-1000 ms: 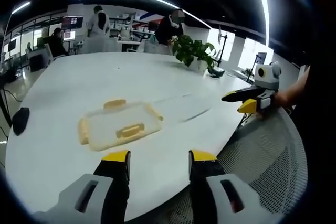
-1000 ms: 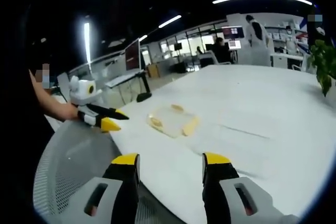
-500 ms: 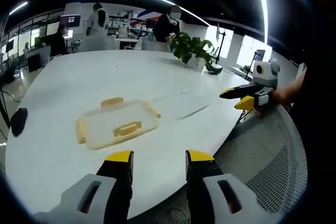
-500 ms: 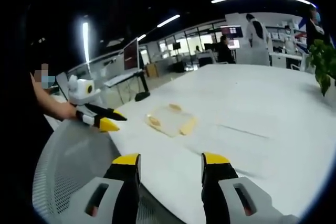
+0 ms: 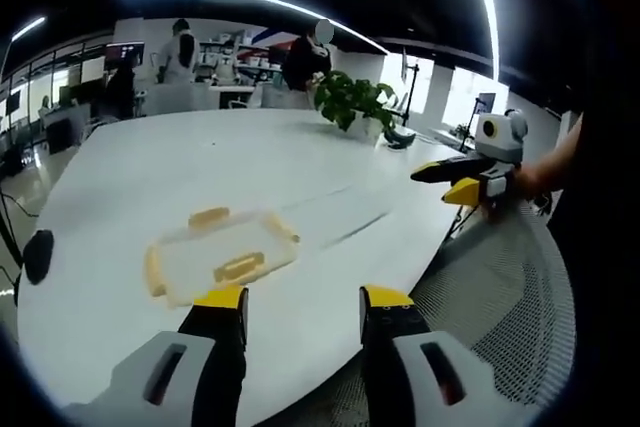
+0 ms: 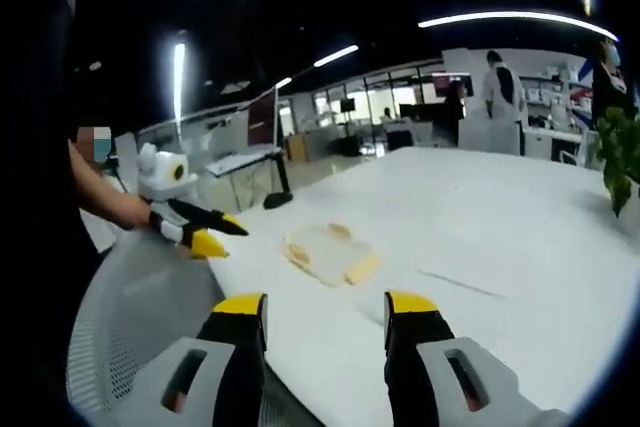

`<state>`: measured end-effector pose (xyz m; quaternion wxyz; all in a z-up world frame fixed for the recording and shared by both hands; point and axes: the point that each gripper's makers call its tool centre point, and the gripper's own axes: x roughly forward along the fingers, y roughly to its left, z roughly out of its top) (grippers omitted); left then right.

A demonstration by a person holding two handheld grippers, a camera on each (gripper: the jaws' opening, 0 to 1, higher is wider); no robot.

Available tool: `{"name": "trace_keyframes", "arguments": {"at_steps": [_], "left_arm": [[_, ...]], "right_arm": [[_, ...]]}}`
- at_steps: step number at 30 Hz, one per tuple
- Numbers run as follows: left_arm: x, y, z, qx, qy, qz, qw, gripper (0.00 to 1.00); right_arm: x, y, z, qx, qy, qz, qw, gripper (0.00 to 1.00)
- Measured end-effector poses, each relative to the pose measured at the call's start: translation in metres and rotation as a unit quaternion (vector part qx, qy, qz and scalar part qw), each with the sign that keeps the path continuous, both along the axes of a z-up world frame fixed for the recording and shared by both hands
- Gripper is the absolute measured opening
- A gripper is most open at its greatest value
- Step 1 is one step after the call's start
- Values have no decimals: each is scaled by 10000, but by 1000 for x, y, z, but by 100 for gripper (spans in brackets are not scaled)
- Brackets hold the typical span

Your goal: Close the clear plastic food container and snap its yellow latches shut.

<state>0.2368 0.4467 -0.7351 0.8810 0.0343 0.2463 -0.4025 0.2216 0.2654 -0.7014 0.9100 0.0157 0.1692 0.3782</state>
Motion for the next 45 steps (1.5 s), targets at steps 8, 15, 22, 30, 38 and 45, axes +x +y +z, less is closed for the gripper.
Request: {"name": "trace_keyframes", "arguments": {"at_steps": [8, 15, 22, 30, 38, 45], "left_arm": [[6, -11, 6, -35, 190, -91, 9998, 59], [28, -14, 26, -203, 39, 105, 9997, 61], [45, -6, 36, -214, -21, 201, 9996, 59], [54, 0, 31, -115, 31, 218, 9997, 60], [61, 13, 27, 14, 37, 122, 9999, 59], [68, 17, 28, 77, 130, -62, 9999, 57]], "right_arm": [[6, 5, 10, 70, 5, 70, 10000, 46], [15, 18, 27, 192, -67, 269, 9994, 46], [39, 37, 42, 281, -232, 437, 9984, 46], [52, 55, 43, 306, -281, 532, 9977, 46], [62, 67, 40, 234, -285, 551, 9978, 46], [70, 71, 30, 118, -191, 474, 9986, 46]]}}
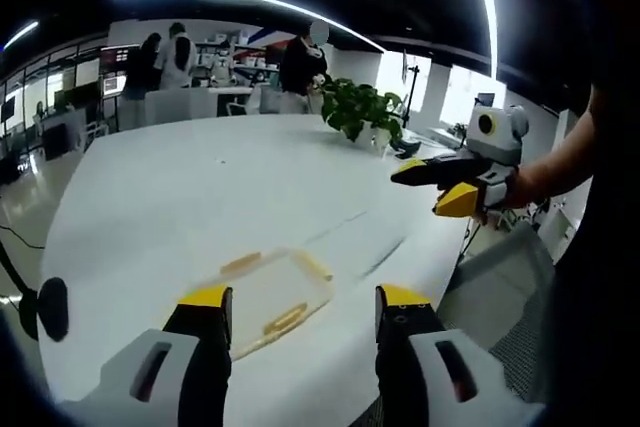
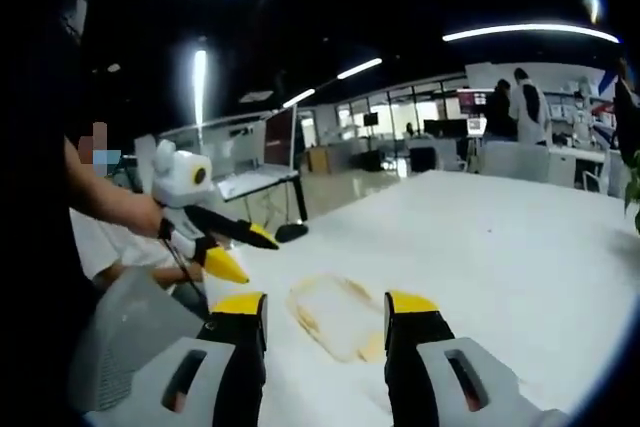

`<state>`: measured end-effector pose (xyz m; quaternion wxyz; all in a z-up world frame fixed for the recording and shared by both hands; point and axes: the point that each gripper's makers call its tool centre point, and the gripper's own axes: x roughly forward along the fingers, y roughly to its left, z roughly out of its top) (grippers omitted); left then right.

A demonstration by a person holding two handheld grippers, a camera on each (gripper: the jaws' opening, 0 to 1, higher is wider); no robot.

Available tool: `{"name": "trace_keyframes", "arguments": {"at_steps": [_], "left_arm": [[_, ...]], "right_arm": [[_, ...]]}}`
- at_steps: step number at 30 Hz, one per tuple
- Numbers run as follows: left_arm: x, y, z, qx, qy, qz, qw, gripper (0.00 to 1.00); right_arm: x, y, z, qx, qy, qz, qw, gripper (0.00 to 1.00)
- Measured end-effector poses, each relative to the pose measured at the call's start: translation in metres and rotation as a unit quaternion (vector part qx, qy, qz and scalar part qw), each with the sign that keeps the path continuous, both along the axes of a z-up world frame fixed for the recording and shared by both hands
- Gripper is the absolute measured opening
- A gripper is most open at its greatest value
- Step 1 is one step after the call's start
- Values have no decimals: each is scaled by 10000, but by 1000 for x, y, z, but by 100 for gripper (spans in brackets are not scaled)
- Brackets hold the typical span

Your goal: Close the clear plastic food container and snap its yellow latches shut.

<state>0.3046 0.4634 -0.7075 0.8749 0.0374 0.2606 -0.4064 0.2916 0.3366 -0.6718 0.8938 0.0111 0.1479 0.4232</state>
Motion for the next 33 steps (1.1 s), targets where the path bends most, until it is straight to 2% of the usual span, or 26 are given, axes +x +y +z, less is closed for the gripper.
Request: {"name": "trace_keyframes", "arguments": {"at_steps": [16, 22, 33], "left_arm": [[18, 19, -18, 419, 15, -422, 9982, 56], [22, 29, -26, 509, 152, -401, 9978, 56], [30, 41, -48, 841, 347, -653, 9937, 53]], "right_arm": [[23, 7, -16, -351, 59, 37, 9994, 49], [28, 9, -23, -491, 140, 95, 9987, 48], [34, 17, -39, -730, 279, 279, 9965, 48]]}}
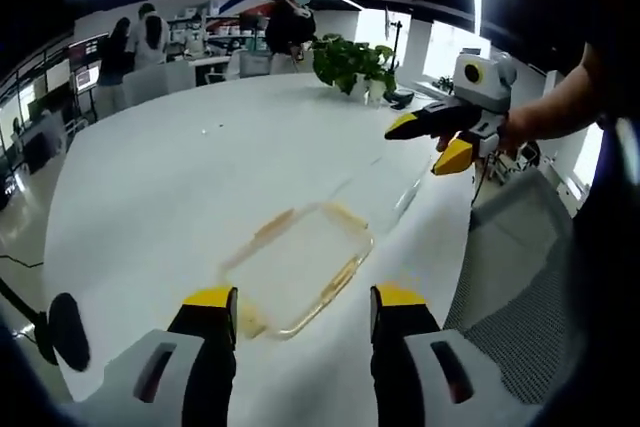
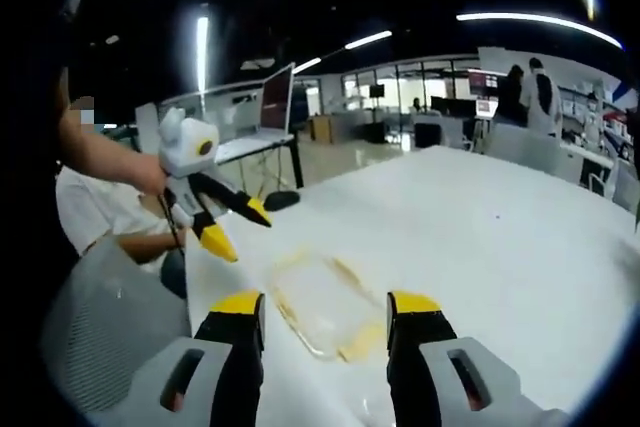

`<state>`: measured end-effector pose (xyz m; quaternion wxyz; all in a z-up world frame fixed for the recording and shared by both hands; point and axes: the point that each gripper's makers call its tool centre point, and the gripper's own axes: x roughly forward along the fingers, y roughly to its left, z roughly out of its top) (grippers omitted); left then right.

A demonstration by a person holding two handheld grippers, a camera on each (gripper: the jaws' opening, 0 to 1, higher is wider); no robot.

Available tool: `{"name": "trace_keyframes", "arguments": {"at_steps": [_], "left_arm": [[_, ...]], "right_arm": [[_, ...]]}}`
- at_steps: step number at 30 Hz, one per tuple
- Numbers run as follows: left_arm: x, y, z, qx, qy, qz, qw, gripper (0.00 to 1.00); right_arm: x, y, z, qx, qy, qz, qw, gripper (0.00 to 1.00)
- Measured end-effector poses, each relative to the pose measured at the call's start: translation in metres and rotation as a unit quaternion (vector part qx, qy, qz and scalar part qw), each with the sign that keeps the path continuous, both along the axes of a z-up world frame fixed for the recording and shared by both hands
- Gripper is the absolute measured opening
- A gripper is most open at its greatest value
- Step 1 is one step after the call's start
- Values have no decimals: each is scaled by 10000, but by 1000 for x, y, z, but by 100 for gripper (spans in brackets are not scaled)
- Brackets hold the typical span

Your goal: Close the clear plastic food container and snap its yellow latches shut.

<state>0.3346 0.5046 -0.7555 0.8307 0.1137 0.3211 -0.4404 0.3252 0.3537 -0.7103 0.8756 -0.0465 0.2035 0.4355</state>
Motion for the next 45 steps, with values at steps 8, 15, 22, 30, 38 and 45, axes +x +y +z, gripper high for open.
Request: {"name": "trace_keyframes", "arguments": {"at_steps": [8, 15, 22, 30, 38, 45], "left_arm": [[11, 6, -10, 159, 72, -211, 9996, 53], [16, 10, -20, 294, 115, -366, 9988, 53], [18, 15, -24, 412, 133, -462, 9980, 53], [22, 21, -32, 622, 116, -679, 9957, 53], [27, 25, -40, 873, 87, -980, 9913, 52], [34, 27, -47, 1106, 49, -1275, 9856, 51]], "right_arm": [[6, 3, -16, -307, 106, 151, 9994, 48], [12, 6, -23, -444, 134, 199, 9987, 49], [14, 7, -37, -767, 212, 372, 9961, 48], [14, 9, -48, -1047, 310, 558, 9925, 48], [20, 9, -59, -1320, 363, 703, 9881, 49], [26, 6, -68, -1610, 337, 843, 9828, 48]]}}
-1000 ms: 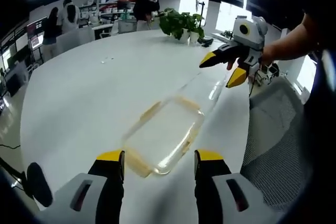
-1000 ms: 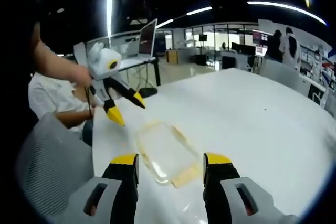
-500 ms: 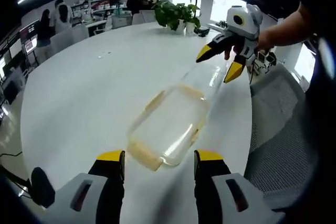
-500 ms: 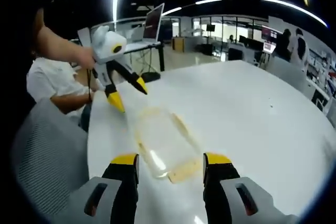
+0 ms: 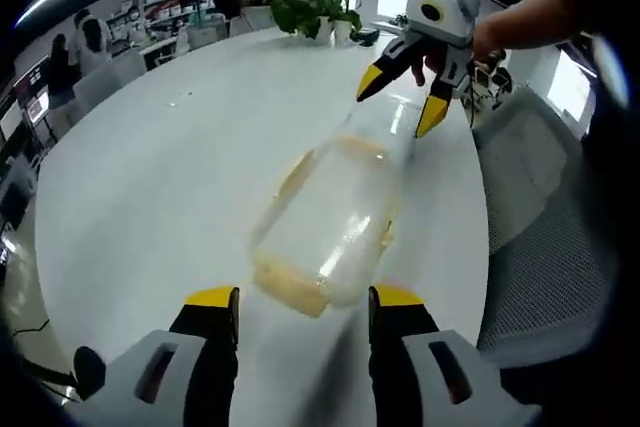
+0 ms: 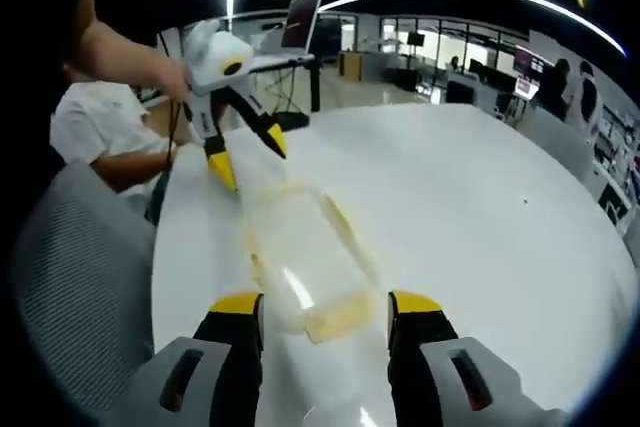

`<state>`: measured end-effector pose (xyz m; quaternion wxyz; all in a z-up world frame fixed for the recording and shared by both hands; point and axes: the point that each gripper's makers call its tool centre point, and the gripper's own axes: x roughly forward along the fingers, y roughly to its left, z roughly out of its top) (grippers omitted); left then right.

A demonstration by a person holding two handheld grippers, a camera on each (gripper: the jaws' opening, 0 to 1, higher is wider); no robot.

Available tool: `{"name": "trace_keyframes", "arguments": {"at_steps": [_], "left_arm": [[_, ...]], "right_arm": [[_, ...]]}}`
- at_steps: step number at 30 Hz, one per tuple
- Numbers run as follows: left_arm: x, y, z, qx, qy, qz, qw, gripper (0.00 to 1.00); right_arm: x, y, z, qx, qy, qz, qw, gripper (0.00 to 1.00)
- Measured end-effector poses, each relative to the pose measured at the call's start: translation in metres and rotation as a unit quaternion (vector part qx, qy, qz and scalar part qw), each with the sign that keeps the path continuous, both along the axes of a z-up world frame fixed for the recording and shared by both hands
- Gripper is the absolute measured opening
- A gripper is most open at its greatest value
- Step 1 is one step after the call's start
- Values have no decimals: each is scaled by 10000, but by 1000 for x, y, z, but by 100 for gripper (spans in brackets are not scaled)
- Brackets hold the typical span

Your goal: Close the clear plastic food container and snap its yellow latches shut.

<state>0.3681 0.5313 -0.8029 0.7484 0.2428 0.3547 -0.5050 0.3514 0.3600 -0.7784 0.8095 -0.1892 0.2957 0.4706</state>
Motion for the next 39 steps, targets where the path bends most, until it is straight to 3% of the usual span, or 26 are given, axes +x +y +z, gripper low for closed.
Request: {"name": "trace_keyframes", "arguments": {"at_steps": [8, 19, 28, 31, 39], "left_arm": [[2, -2, -9, 325, -104, -453, 9984, 50], [8, -6, -18, 738, -177, -1049, 9916, 49], [6, -3, -26, 1033, -107, -1407, 9846, 47], [3, -2, -28, 1255, -178, -1720, 9769, 47], [6, -4, -29, 1349, -114, -1928, 9719, 45]], "right_arm": [[1, -1, -10, -214, 97, 225, 9995, 47], [3, -3, -30, -683, 252, 651, 9952, 47], [7, 1, -34, -982, 207, 974, 9902, 47], [7, 1, -38, -1138, 216, 1115, 9870, 46], [6, -2, -45, -1375, 317, 1351, 9807, 46]]}}
